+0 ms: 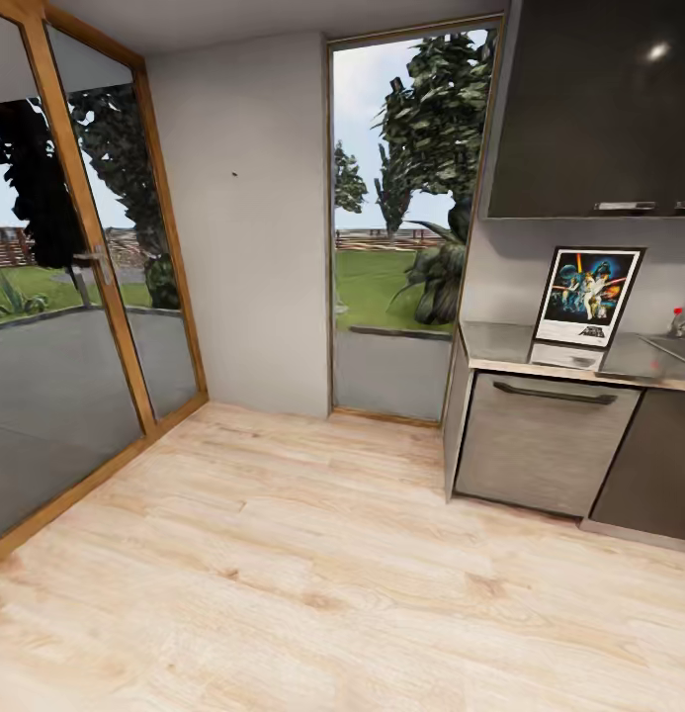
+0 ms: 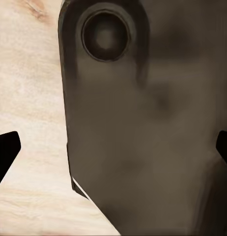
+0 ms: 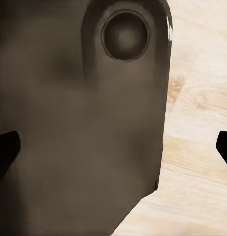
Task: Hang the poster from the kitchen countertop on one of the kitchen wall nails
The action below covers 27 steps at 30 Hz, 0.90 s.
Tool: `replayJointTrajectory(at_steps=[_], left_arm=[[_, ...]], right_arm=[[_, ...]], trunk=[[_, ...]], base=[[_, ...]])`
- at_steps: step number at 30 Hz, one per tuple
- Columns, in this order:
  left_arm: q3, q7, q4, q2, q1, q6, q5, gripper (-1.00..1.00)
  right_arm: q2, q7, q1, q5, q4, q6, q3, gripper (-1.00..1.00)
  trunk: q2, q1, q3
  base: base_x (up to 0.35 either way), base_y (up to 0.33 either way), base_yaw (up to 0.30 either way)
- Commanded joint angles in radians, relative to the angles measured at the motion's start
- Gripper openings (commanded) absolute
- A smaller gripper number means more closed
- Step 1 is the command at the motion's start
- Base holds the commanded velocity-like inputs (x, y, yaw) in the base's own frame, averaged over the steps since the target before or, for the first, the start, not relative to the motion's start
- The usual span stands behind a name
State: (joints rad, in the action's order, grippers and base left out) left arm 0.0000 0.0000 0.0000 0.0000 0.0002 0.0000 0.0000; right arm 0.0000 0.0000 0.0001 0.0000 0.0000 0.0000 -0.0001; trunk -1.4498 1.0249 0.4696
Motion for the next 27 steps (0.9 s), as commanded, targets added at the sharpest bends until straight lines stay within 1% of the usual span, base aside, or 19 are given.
replayJointTrajectory(at_steps=[1,3,7,24,25,27], left_arm=[[0.000,0.000,0.000,0.000,0.000,0.000,0.000,1.00],[-0.009,0.000,-0.011,-0.011,0.004,-0.007,-0.001,1.00],[-0.009,0.000,-0.032,-0.032,0.004,-0.007,-0.001,1.00],[-0.009,0.000,-0.032,-0.032,0.004,-0.007,-0.001,1.00],[-0.006,0.000,-0.038,-0.035,0.004,-0.011,-0.001,1.00],[-0.003,-0.001,-0.049,-0.041,0.004,-0.020,-0.001,1.00]], right_arm=[[0.000,0.000,0.000,0.000,0.000,0.000,0.000,1.00],[-0.008,0.000,-0.012,0.000,-0.012,-0.011,0.000,1.00],[-0.008,0.000,-0.017,0.001,-0.016,-0.013,0.000,1.00],[-0.008,0.000,-0.017,0.001,-0.016,-0.013,0.000,1.00],[-0.010,-0.001,-0.023,0.001,-0.019,-0.014,0.000,1.00],[-0.022,-0.004,-0.034,0.001,-0.031,-0.025,0.000,1.00]], trunk=[[0.000,0.000,0.000],[0.000,0.000,0.000],[0.000,0.000,0.000],[0.000,0.000,0.000],[0.000,0.000,0.000],[0.000,0.000,0.000]], base=[[0.000,0.000,0.000],[0.000,0.000,0.000],[0.000,0.000,0.000],[0.000,0.000,0.000],[0.000,0.000,0.000],[0.000,0.000,0.000]])
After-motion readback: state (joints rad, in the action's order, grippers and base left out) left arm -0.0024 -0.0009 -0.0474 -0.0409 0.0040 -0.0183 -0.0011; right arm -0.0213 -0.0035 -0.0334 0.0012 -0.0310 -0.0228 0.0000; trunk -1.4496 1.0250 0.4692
